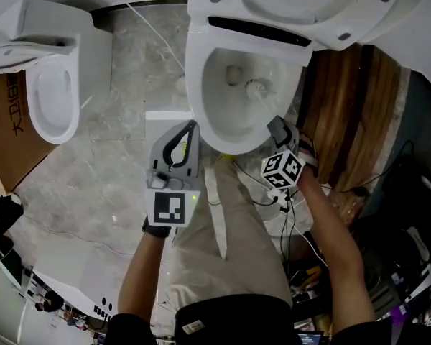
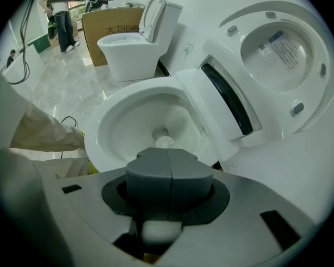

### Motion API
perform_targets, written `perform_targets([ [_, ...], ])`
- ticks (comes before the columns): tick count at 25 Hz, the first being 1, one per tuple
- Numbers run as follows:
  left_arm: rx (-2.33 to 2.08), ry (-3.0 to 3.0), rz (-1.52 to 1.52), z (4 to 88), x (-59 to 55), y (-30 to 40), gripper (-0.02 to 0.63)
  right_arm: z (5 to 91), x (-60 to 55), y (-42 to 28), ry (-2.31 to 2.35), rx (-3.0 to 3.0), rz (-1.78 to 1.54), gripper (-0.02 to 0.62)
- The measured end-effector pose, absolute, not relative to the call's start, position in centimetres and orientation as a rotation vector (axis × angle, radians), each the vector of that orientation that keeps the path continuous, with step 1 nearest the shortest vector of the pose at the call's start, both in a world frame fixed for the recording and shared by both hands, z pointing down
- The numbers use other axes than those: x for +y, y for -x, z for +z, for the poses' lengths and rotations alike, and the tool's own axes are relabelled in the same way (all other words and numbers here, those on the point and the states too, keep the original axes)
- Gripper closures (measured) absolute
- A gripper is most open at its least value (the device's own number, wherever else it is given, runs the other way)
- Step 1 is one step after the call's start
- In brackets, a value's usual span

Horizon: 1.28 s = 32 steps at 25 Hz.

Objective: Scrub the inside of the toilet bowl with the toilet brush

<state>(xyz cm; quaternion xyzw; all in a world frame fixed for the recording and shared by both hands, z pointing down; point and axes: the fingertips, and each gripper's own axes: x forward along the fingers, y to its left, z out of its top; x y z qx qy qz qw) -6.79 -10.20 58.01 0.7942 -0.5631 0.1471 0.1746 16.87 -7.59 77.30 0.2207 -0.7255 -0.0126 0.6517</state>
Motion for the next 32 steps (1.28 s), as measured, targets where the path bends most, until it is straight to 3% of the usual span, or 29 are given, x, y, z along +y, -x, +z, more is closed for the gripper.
perform_targets([
  [13,-1.574,-2.235,0.360,57.9,-9.1,7.0,0.588,78.8,-2.4,-16.1,-0.412,-1.530,-0.045,0.434],
  [32,-1.494,-2.239,0.415,59.4,-7.8,8.5,0.588,80.1,-3.0,-9.4,-0.621,-1.578,0.591,0.431],
])
